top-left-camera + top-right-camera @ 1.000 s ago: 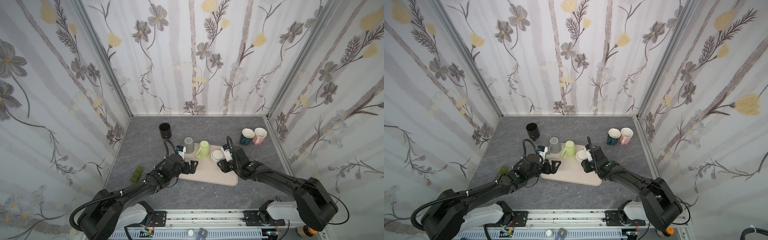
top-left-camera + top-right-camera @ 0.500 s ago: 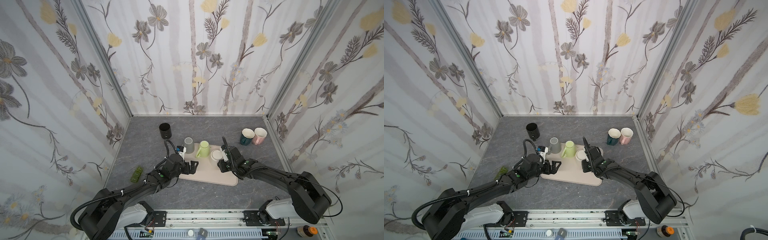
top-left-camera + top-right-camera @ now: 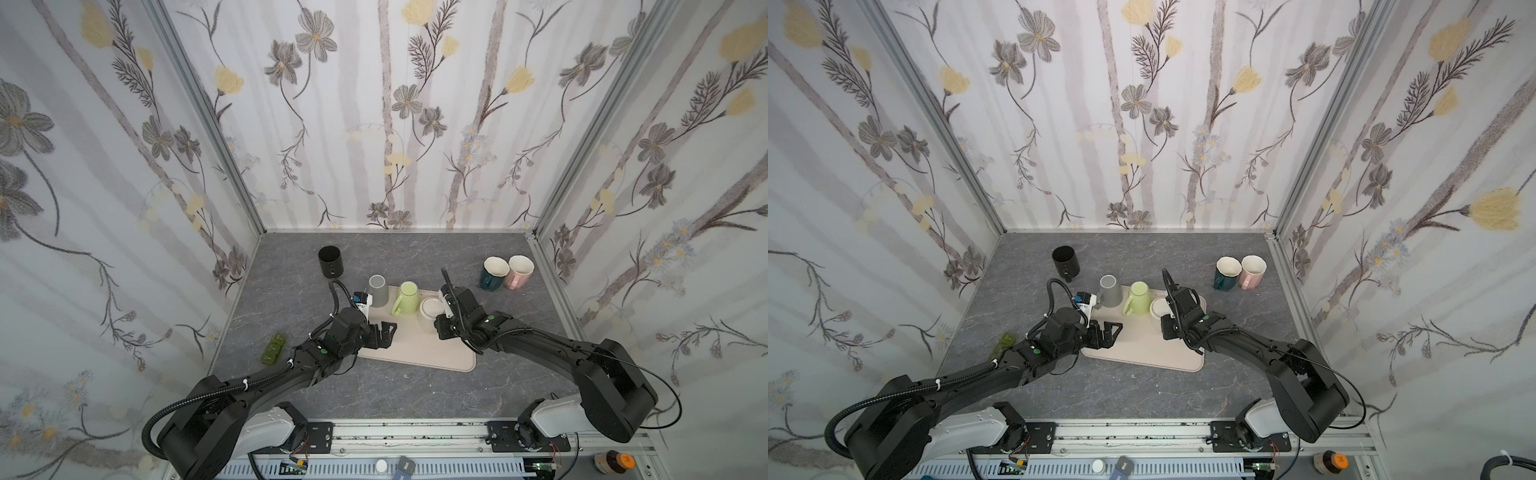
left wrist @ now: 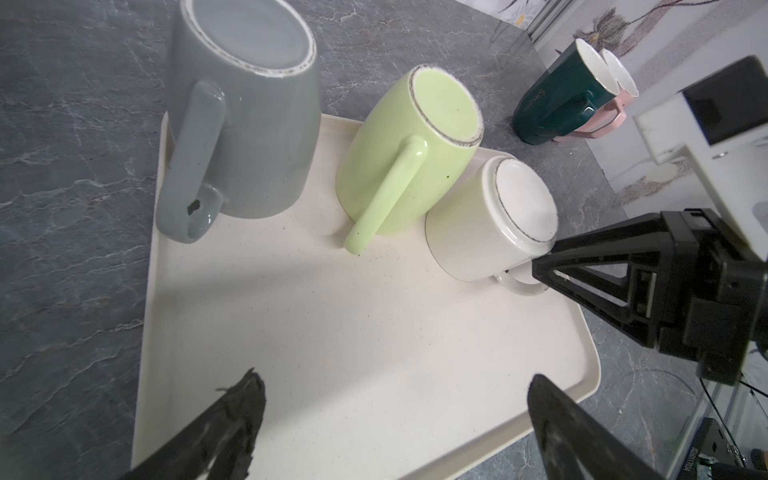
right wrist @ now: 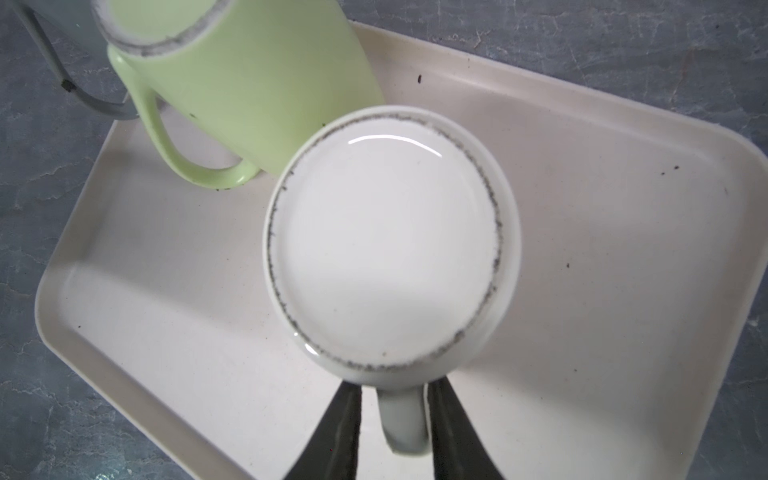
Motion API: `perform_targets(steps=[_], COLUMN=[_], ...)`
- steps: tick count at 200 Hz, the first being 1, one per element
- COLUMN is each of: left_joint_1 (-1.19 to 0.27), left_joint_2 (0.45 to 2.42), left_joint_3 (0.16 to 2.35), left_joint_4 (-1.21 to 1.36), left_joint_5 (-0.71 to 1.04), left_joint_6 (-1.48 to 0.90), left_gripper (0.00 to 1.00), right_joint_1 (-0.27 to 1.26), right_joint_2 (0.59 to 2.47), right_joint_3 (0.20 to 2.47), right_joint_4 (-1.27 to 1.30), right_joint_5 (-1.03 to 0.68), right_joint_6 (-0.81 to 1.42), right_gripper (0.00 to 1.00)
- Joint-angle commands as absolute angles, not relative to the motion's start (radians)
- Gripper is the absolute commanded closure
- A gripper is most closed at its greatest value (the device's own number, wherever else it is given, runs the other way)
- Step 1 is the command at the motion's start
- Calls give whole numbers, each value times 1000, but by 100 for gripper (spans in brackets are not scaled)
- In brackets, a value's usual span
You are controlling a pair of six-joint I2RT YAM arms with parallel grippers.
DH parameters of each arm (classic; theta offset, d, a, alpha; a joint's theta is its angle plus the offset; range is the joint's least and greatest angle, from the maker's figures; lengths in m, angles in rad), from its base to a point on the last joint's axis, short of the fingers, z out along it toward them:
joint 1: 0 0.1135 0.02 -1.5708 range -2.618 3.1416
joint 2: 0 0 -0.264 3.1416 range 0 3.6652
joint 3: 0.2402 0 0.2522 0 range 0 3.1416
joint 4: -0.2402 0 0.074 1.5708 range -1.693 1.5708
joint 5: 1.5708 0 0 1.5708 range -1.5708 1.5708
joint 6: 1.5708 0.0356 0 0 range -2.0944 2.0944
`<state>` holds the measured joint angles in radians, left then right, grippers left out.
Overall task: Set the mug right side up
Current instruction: 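Close the right gripper on the white mug's handle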
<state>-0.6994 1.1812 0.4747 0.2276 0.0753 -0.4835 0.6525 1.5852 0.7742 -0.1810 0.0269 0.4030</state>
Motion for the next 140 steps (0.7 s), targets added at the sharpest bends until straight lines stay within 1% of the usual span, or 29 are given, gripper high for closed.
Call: perform_targets(steps=[1, 140], left_joint_1=[-700, -700], left_joint_2=[1184, 1190], left_joint_3=[474, 475], left_joint_4=[242, 243], left_joint_5=[74, 81], left_joint_6=[-497, -501], left_gripper=[0, 0], right_joint_1=[652, 681], right_joint_2=[1590, 1658], right_joint_3=[790, 827], right_joint_4=[-191, -235], right_joint_5=[67, 133], right_joint_6=[416, 438], right_gripper=[70, 72])
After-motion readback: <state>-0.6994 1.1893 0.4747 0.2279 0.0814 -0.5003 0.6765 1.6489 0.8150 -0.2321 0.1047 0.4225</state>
